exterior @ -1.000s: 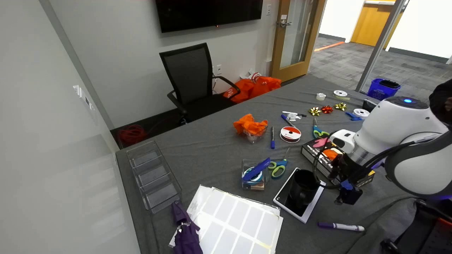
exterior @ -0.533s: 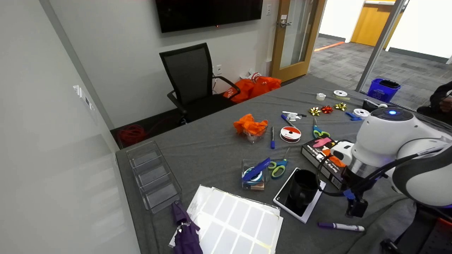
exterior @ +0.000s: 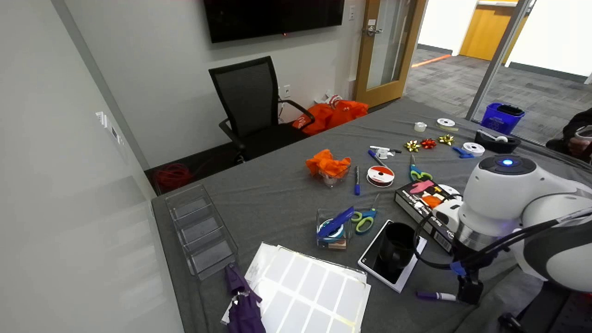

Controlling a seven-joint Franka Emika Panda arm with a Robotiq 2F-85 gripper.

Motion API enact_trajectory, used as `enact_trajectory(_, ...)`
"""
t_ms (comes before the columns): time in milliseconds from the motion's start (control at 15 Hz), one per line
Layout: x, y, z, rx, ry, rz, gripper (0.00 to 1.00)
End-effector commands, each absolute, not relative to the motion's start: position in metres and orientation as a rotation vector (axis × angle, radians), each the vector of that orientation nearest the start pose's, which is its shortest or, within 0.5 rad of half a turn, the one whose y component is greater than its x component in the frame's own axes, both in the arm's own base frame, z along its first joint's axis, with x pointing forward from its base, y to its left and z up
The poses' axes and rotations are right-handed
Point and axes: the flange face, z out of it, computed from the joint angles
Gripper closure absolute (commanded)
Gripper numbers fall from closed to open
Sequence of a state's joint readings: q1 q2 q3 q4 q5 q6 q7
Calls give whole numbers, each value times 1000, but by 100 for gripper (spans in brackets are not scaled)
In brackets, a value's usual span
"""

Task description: Place the purple marker into the mug

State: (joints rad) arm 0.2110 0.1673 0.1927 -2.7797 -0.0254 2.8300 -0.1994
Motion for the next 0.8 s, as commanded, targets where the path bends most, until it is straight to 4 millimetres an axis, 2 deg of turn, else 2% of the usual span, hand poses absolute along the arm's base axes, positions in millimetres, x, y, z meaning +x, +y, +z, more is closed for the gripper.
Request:
enact_trajectory(0, 323, 152, 145, -3009, -922, 252, 0)
enact_trajectory(133, 320, 154, 142, -3028, -902, 271, 1)
enact_trajectory(200, 319, 154, 141, -3035, -890, 277, 4)
enact_trajectory(267, 318, 155, 140, -3040, -878, 282, 15)
enact_trajectory(400, 317, 155, 137, -3049, -856, 287, 22)
enact_trajectory(467, 317, 155, 137, -3053, -844, 286, 37)
enact_trajectory(533, 317, 155, 136, -3055, -834, 284, 47)
enact_trajectory(600, 317, 156, 136, -3057, -830, 281, 42)
enact_trajectory(733, 317, 155, 136, -3061, -817, 274, 16)
